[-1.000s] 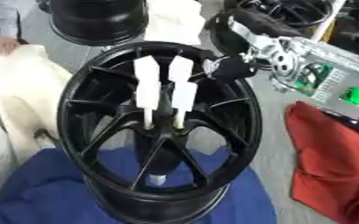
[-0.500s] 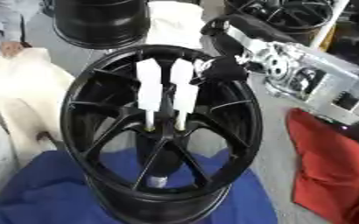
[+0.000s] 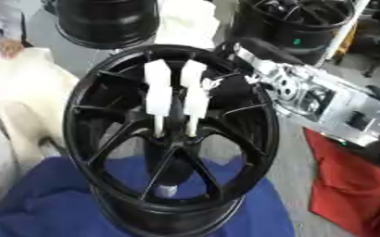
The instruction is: Pull the pin out of the wheel hub.
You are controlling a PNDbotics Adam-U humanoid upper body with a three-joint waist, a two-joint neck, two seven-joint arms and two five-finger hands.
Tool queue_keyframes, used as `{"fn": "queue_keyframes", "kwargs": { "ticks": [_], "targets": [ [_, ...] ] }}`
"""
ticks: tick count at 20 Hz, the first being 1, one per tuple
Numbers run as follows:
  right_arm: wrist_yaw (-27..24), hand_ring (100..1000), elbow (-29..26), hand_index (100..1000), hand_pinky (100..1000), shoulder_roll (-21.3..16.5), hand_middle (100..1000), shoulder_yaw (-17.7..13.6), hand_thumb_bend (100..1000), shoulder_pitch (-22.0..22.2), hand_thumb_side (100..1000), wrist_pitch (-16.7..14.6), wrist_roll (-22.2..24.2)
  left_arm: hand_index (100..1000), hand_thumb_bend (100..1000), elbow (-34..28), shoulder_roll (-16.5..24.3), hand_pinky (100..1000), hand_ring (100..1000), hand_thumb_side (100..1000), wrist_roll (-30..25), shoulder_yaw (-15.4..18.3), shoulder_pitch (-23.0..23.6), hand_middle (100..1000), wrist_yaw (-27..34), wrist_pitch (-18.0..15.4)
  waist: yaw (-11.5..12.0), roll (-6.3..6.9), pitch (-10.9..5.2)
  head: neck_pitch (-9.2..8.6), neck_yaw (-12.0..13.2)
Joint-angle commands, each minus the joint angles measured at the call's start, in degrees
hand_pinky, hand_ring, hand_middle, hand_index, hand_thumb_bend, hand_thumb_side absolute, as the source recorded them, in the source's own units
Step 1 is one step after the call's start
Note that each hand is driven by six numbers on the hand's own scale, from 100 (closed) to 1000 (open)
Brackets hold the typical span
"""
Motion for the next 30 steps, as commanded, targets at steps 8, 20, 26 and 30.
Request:
{"fn": "queue_keyframes", "kwargs": {
  "ticks": [8,20,26,30],
  "targets": [
    [3.76,824,-0.22,878,769,-0.05,828,-0.99,100,-1.36,322,-2.27,0.61,854,100,-1.17,4.88,975,805,636,0.22,-0.46,-2.1,625,-0.44,-0.16,-0.16,0.32,-0.37,0.32,1.16],
    [-1.02,845,-0.22,878,793,0.36,840,-1.93,100,2.72,174,-11.2,-3.27,853,100,-1.17,7.61,974,805,638,0.2,-1.25,-4.35,623,0.03,0.93,0.53,0.24,0.35,0.32,1.55],
    [0.27,851,-0.22,876,803,0.35,844,-2.66,100,3.42,116,-14.23,-1.97,854,100,-1.17,7.46,974,805,644,0.49,-1.07,-4.26,623,-0.19,1.23,0.65,0.19,0.77,0.32,1.65],
    [0.81,851,-0.22,876,803,0.26,844,-2.96,100,3.72,116,-15.0,-1.4,854,100,-1.17,7.41,974,805,644,0.55,-1.05,-4.24,623,-0.26,1.34,0.66,0.19,0.82,0.32,1.65]
  ]
}}
